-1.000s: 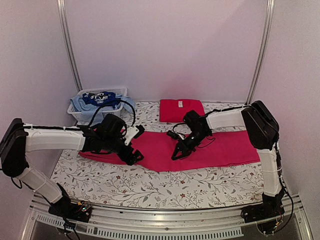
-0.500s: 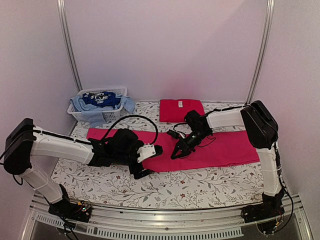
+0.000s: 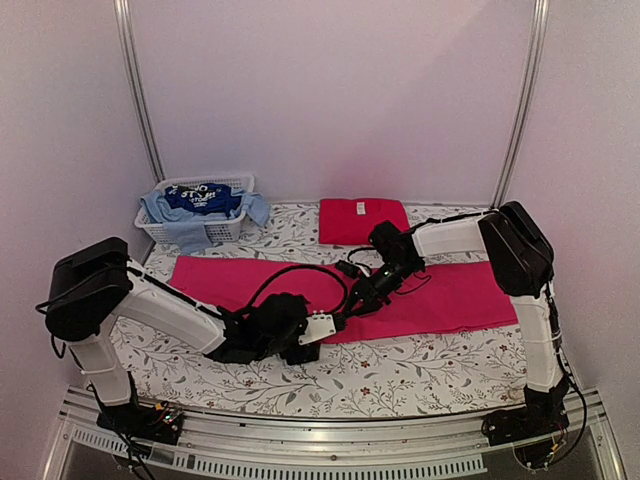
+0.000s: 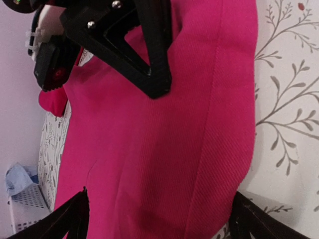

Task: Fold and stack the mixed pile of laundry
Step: Smooth out the rectangle-folded trousers at the center of the board.

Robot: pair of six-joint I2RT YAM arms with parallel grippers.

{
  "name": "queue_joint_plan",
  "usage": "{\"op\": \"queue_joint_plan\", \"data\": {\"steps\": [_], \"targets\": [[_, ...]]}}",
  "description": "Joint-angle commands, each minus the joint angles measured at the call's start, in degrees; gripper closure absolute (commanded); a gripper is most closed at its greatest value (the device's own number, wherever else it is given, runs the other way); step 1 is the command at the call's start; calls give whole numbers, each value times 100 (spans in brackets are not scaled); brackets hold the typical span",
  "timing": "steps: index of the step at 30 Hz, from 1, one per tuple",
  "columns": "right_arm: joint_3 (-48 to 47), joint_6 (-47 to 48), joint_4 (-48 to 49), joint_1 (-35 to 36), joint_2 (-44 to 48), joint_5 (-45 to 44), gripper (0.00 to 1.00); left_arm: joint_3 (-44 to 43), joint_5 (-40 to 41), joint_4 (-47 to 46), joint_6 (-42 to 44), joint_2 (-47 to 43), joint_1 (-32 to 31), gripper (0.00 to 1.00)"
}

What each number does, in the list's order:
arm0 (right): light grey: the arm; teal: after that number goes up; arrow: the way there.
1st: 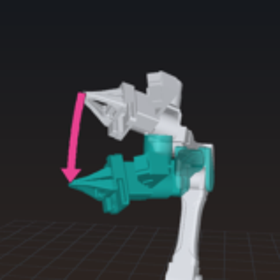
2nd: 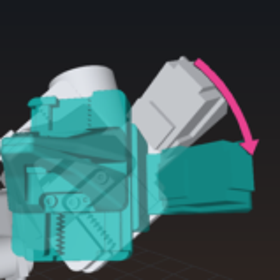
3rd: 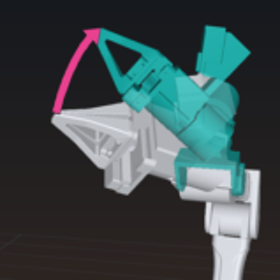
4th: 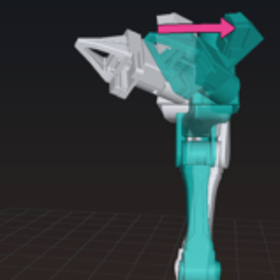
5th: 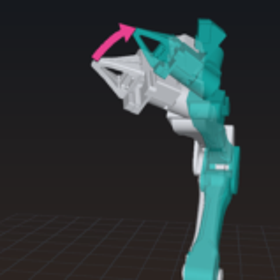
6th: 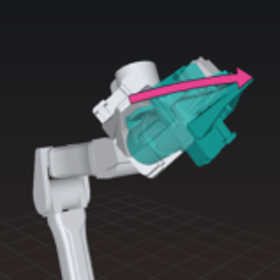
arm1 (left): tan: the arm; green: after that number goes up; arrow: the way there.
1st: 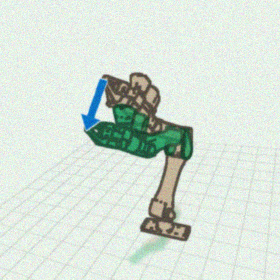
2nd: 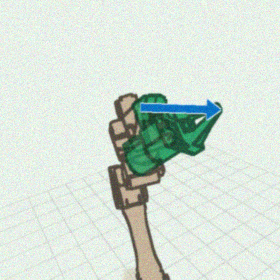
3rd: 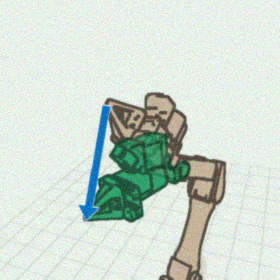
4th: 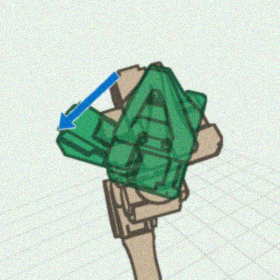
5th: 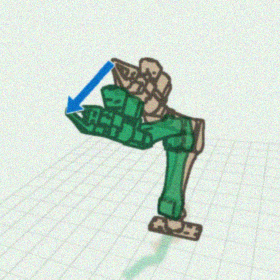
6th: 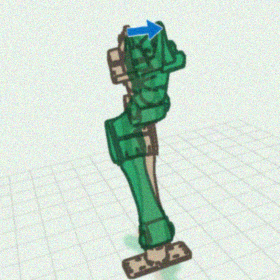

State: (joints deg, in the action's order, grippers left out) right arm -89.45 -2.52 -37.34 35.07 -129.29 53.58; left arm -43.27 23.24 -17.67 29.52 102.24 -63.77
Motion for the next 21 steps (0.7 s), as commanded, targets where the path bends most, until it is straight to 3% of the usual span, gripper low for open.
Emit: {"op": "queue_joint_plan", "data": {"steps": [1, 3, 7, 10, 17, 21], "targets": [[-129, -3, -60, -44, -56, 38, 86, -63, 928, -547, 325, 107, -80, 7], [-150, -11, -96, -48, -31, -114, 78, -42, 751, -413, 328, -185, -49, 13], [-157, -151, -6, -117, 254, -704, 45, -311, 16, 357, 0, -817, 211, 26], [-35, -354, 278, -252, 714, -1025, 34, -572, -349, 801, -111, -930, 472, 34], [713, -769, 1061, -430, 1864, -1339, 29, -1173, -986, 1272, -386, -487, 1050, 42], [1513, -969, 1816, -408, 2669, -931, 33, -1433, -1289, 1403, -569, -118, 1380, 42]]}}
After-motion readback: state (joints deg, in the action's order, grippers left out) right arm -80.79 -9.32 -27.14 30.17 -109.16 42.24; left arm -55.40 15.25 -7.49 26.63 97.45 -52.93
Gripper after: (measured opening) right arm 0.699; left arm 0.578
